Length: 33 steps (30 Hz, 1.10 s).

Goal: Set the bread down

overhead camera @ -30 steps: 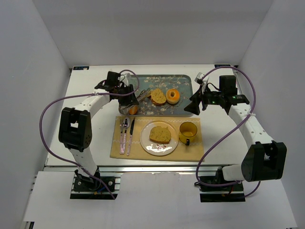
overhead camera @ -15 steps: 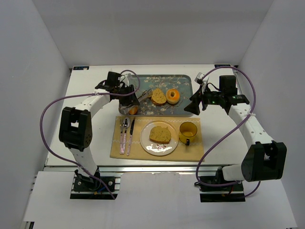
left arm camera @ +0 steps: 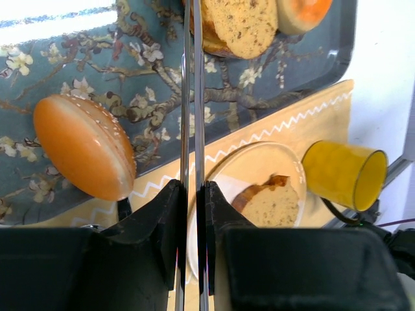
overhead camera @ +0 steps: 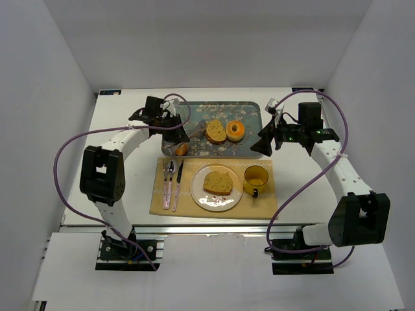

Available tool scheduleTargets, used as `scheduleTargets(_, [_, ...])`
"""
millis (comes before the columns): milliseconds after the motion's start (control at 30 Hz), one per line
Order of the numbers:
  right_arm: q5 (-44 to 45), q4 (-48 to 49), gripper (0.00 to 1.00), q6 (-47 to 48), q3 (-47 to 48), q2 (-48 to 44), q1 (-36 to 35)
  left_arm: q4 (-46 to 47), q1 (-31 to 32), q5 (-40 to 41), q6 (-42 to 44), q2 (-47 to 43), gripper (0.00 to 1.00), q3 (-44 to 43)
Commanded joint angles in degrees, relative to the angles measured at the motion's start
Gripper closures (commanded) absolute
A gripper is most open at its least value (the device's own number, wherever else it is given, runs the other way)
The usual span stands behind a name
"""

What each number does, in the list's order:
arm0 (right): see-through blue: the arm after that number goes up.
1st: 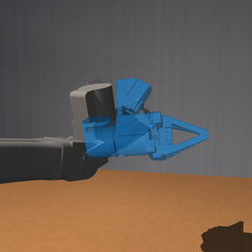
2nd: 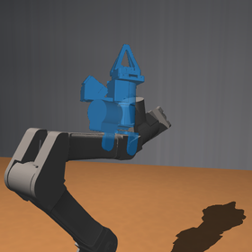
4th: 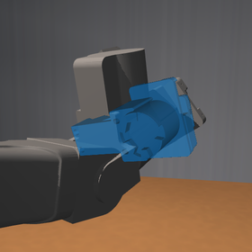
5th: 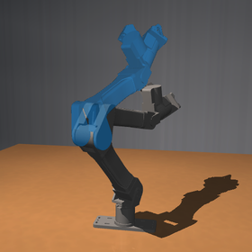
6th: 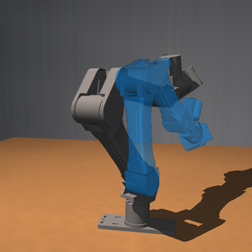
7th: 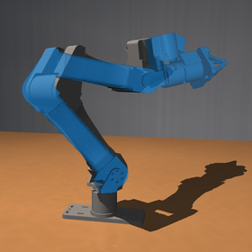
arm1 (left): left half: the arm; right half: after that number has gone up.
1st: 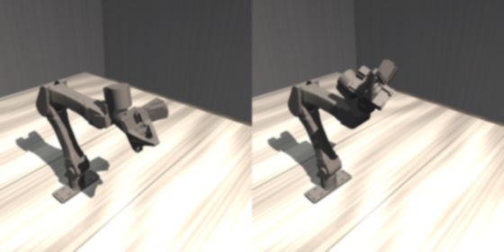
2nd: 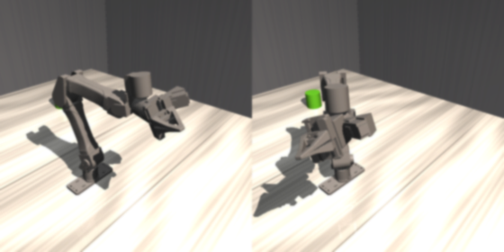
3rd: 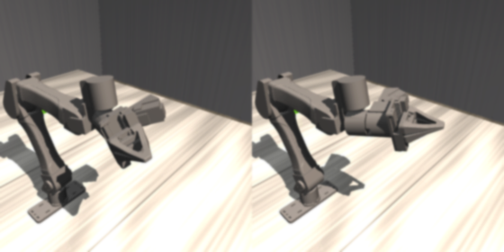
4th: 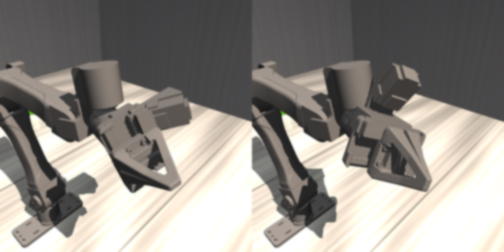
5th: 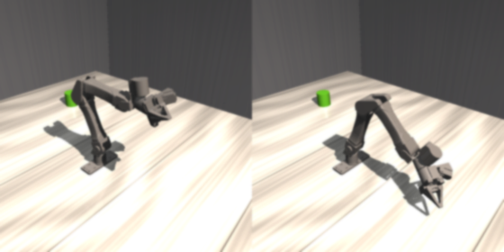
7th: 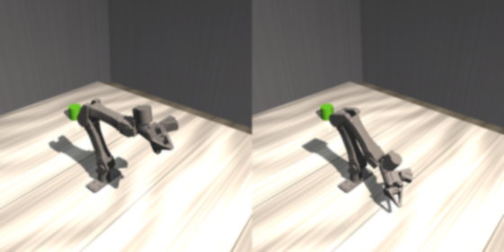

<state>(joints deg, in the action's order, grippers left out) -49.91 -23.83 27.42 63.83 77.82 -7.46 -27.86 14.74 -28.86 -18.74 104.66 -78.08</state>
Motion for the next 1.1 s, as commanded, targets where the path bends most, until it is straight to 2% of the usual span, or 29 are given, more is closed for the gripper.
scheduleTargets(0, [-1.15,1.33,0.19,0.00,-0.38,-1.71,0.43,2.72,0.02,-2.87,-2.26,-6.38,0.97,-2.95])
scheduleTargets(200, [-1.15,1.33,0.19,0.09,-0.46,-1.97,0.61,3.51,0.02,-4.62,-2.80,-15.88,0.98,2.93])
scheduleTargets(467, [-1.59,1.16,0.19,0.27,0.15,-1.45,0.61,1.59,0.11,-10.15,-0.77,-34.23,1.00,23.29])
scheduleTargets(700, [-2.12,1.16,0.19,0.18,0.68,-0.48,0.61,-4.05,2.30,-12.53,-0.85,-45.84,1.00,35.00])
scheduleTargets(800, [-2.30,1.16,0.19,0.18,0.94,-0.22,0.61,-5.01,3.27,-12.62,-1.56,-48.66,1.00,36.94])
scheduleTargets(967, [-2.38,1.07,0.18,-0.08,1.29,0.22,0.61,-6.50,4.59,-12.54,-0.86,-48.24,1.00,37.57])
scheduleTargets(1033, [-2.38,1.07,0.18,-0.09,1.38,0.23,0.61,-7.30,5.29,-11.75,-0.16,-46.75,0.93,37.39])
scheduleTargets(1067, [-2.30,1.07,0.18,-0.09,1.38,0.23,0.70,-8.26,5.47,-10.79,0.63,-46.22,0.79,37.22])
